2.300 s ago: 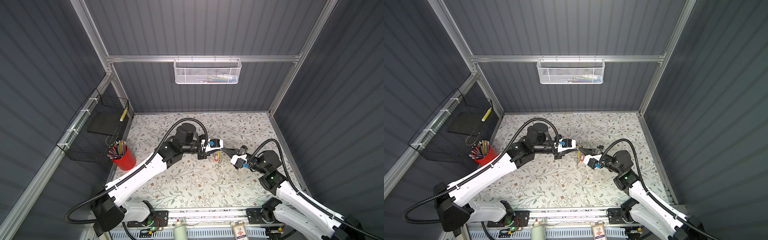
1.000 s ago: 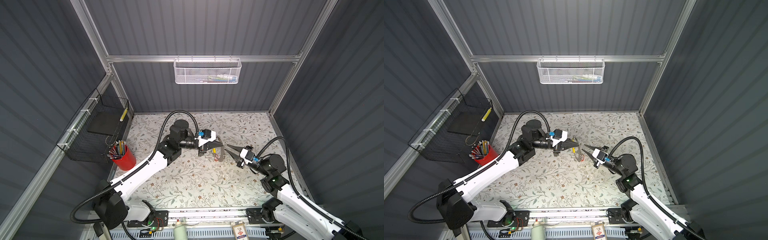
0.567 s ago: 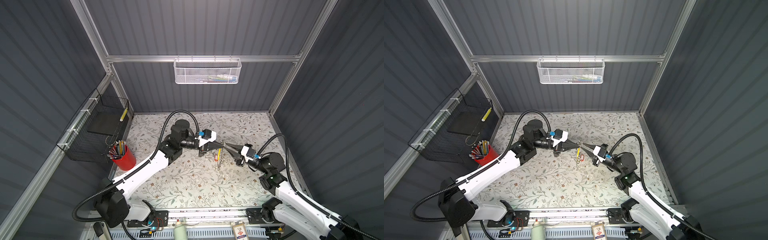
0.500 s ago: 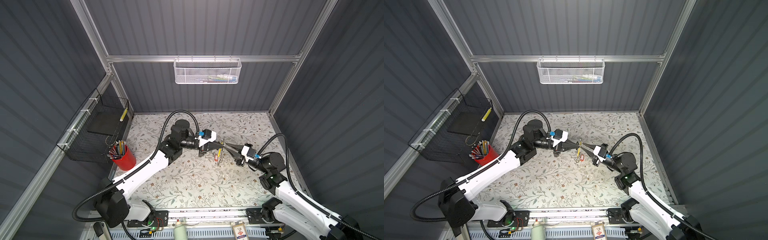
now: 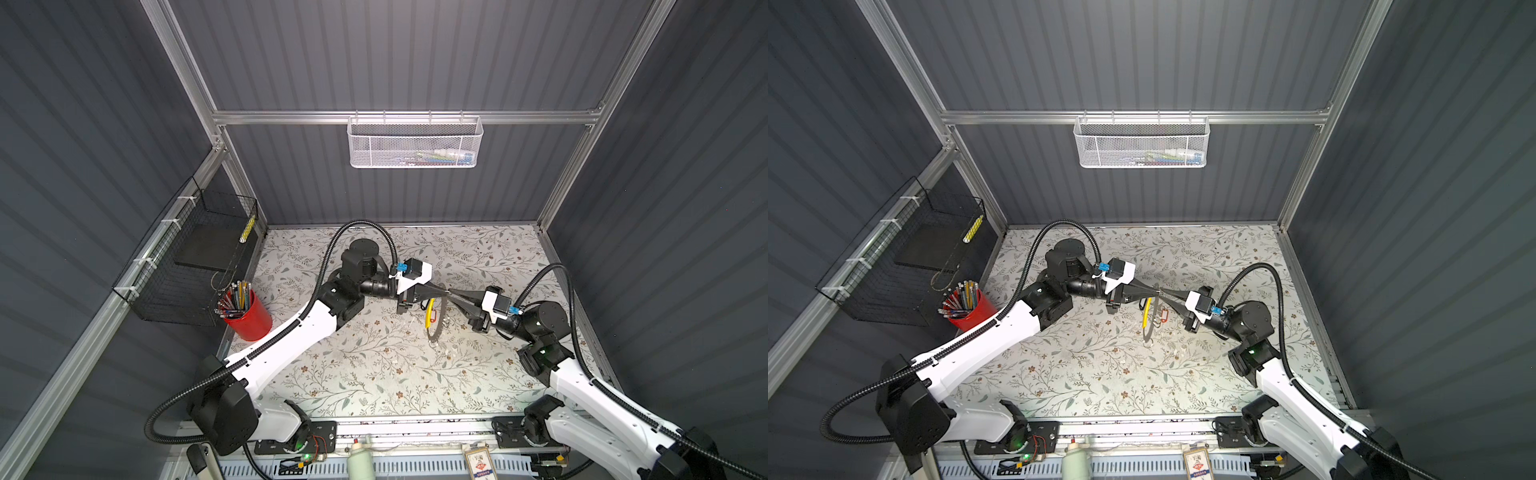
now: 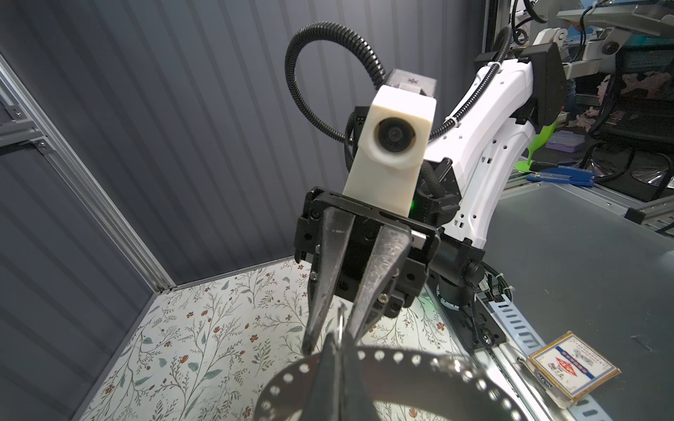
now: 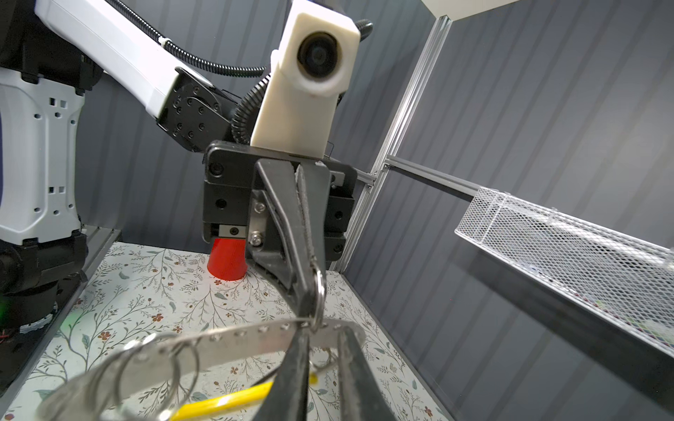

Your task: Put the keys on the keyring

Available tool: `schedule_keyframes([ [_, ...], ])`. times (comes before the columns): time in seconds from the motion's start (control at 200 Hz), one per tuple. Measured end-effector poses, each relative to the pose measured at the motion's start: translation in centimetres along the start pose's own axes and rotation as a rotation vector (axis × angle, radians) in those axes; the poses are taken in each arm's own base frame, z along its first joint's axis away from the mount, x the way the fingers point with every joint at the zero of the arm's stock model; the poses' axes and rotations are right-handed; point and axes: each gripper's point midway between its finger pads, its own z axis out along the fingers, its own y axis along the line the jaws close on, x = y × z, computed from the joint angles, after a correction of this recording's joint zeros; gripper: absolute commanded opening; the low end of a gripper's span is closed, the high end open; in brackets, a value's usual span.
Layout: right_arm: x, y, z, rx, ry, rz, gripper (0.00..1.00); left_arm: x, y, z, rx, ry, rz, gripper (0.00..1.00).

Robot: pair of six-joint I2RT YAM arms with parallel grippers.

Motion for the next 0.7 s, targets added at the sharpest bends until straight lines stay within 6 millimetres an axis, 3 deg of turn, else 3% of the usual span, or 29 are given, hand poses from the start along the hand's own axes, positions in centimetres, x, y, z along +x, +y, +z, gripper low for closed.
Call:
schedule_keyframes([
  [0.215,-0.11,0.31,0.03,-0.020,-0.003,0.003,0.19,0.36,0.08,-0.05,-0.006,0.013,-0.003,0.00],
  [0.7,0.11,0.30,0.14,-0.027,0.002,0.034,0.01,0.89,0.00,-0.21,-0.001,0.029,0.005,0.00],
])
